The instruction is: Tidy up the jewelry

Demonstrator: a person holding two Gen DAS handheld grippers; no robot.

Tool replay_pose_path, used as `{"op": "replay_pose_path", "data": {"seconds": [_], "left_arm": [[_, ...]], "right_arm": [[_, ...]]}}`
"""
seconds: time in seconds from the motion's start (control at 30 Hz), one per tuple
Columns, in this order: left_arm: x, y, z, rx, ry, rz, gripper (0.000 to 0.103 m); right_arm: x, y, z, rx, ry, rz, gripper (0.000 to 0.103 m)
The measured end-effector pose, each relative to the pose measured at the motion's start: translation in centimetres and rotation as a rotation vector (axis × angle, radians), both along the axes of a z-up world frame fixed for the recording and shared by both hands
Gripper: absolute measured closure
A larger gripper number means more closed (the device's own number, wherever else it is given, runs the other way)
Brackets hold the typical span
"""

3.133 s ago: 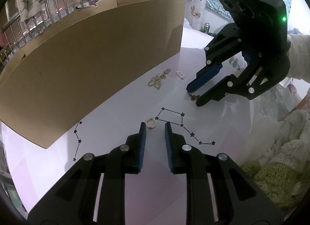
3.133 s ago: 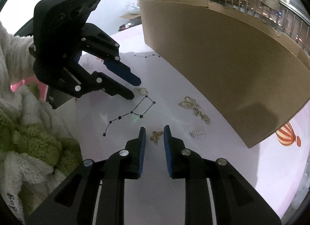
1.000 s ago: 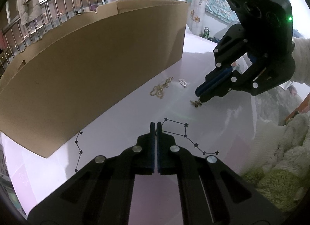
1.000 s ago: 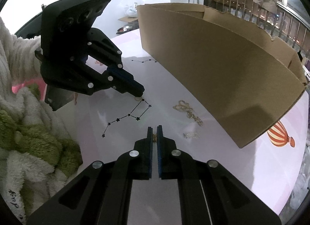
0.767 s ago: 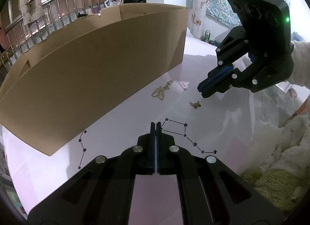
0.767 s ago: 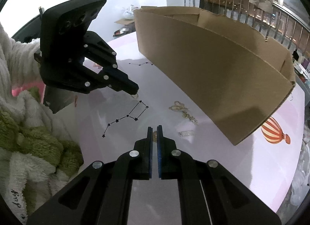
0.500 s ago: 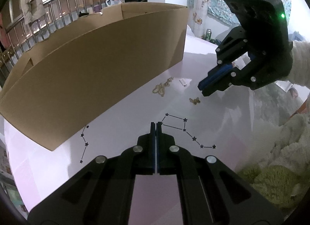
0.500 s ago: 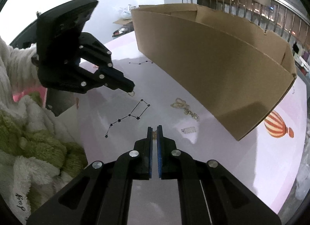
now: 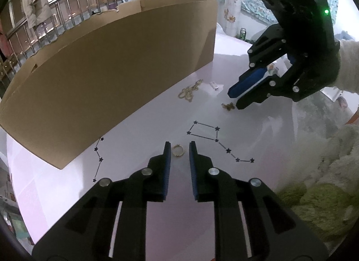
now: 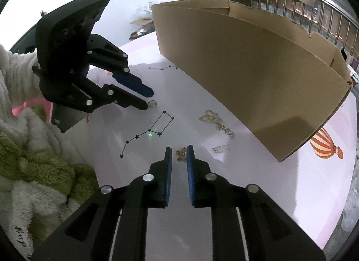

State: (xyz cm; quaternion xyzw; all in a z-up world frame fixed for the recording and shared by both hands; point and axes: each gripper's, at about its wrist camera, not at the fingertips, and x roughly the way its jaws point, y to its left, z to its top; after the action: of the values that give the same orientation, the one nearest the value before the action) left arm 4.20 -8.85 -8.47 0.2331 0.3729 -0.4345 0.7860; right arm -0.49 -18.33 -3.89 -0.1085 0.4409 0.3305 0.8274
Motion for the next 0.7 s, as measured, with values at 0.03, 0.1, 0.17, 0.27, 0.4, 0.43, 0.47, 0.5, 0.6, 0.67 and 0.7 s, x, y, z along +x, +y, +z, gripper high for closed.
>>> {"op": "replay_pose_path", "data": {"seconds": [0.03,0.1,0.17,0.27,0.4,0.43,0.47,0.5,0.6,0.67,0.7], "left_arm": [[0.11,-0.01,-0.09,0.001,0.001,0.004,0.088],[0.24,-0.24,-0.18,0.003,0.006,0.008,0.088],[0.35,-0.43,-0.29,0.004,0.008,0.006,0.088],[0.64,-0.57,-0.29,0.000,0.012,0.004,0.088],[0.62,-0.36,-0.35,-0.001,0.010,0.001,0.088],[0.62,-0.42,-0.34,0.001,0.006,-0.002,0.088],[0.56,-0.40,-0.36,0.003,0.003,-0.004,0.088],[0.39,-0.38,-0.41,0.003,0.001,-0.005,0.090],[0.20,-0.39,-0.42,0.003,0.001,-0.014,0.093],[0.13,-0.41,-0.39,0.005,-0.006,-0.015,0.093],[0.14,-0.39,-0.37,0.004,-0.004,-0.015,0.093]], "right_arm": [[0.02,0.04,0.00,-0.001,-0.002,0.000,0.089],[0.03,0.05,0.02,0.001,-0.001,0.001,0.089],[-0.01,0.09,-0.03,-0.001,-0.004,0.003,0.089],[-0.08,0.21,-0.14,-0.010,-0.010,0.009,0.089],[-0.13,0.54,-0.40,-0.029,-0.022,0.016,0.089],[-0.18,0.59,-0.41,-0.035,-0.030,0.018,0.089],[-0.15,0.61,-0.37,-0.035,-0.031,0.019,0.089],[-0.13,0.59,-0.30,-0.036,-0.031,0.020,0.089],[-0.07,0.57,-0.32,-0.041,-0.034,0.018,0.089],[0.03,0.55,-0.28,-0.043,-0.033,0.017,0.090],[0.03,0.55,-0.28,-0.044,-0.034,0.016,0.090]]}}
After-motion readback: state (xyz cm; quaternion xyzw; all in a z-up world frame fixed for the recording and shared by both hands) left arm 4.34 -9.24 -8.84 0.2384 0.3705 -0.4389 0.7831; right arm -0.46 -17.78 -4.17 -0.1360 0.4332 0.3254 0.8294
